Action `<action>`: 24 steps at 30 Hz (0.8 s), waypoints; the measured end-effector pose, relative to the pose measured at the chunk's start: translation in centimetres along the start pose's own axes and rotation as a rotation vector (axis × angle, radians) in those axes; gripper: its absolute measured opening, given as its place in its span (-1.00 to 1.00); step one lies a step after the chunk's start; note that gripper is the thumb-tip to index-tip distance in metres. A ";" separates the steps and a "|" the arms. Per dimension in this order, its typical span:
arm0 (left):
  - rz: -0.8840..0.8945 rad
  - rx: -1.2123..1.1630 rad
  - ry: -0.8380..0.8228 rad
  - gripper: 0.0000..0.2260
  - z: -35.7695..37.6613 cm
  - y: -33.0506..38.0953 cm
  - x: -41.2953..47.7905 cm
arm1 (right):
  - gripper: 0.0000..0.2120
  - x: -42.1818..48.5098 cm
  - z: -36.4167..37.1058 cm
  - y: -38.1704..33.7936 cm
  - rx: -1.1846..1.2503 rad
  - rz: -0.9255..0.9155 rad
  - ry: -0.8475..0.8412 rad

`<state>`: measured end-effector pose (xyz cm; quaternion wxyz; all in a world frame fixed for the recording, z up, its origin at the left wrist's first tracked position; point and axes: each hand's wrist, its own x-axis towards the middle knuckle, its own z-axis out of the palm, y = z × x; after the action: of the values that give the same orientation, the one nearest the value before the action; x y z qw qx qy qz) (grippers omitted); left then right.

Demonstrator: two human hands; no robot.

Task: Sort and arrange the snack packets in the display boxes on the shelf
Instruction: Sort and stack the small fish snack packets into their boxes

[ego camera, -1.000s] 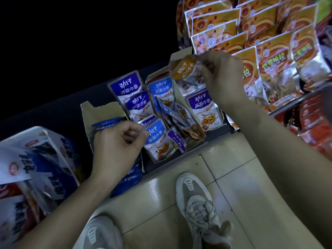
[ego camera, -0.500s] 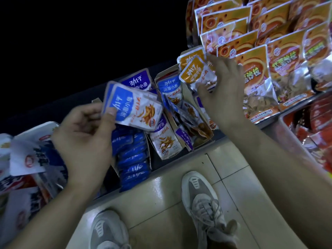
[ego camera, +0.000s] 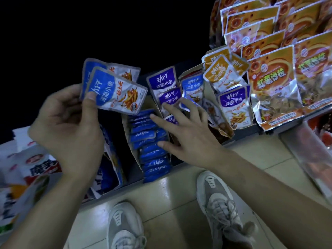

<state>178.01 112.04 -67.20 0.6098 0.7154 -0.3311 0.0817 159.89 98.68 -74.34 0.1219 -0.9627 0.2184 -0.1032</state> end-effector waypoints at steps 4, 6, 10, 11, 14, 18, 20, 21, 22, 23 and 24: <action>0.027 0.021 -0.011 -0.93 -0.2 -0.2 0.7 | -0.37 -0.2 0.4 0.1 -0.040 0.015 -0.024; 0.048 0.043 -0.023 -0.90 -0.2 -0.3 0.8 | -0.35 -0.2 0.5 0.1 -0.053 0.017 -0.037; 0.096 0.046 -0.037 -0.85 -0.4 -1.0 0.8 | -0.28 -0.5 0.8 0.1 -0.059 0.015 -0.027; 0.111 0.045 -0.036 -0.85 -0.4 -1.0 0.8 | -0.27 -0.6 0.9 0.0 -0.055 0.017 -0.022; 0.125 0.037 -0.025 -0.85 -0.3 -1.0 0.8 | -0.26 -0.6 1.0 0.0 -0.026 0.026 -0.005; 0.059 0.067 -0.090 -0.87 0.3 -1.6 0.8 | -0.26 -0.6 1.1 0.0 -0.004 0.023 0.015; 0.013 0.101 -0.183 -0.88 0.4 -1.9 0.3 | -0.26 -0.7 1.2 0.1 0.000 0.021 0.015; -0.002 0.116 -0.219 -0.89 0.4 -2.0 0.0 | -0.26 -0.7 1.2 0.1 0.002 0.022 0.012; -0.014 0.129 -0.251 -0.90 0.3 -2.0 -0.3 | -0.27 -0.7 1.3 0.1 0.002 0.023 0.010; -0.028 0.139 -0.277 -0.91 0.2 -1.9 -0.5 | -0.29 -0.7 1.3 0.2 0.002 0.023 0.010; -0.043 0.144 -0.298 -0.91 0.2 -1.7 -0.7 | -0.30 -0.7 1.4 0.2 0.002 0.022 0.012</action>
<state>178.40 112.19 -68.98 0.5026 0.7683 -0.3960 -0.0148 159.59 99.09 -75.77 0.1228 -0.9594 0.2297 -0.1078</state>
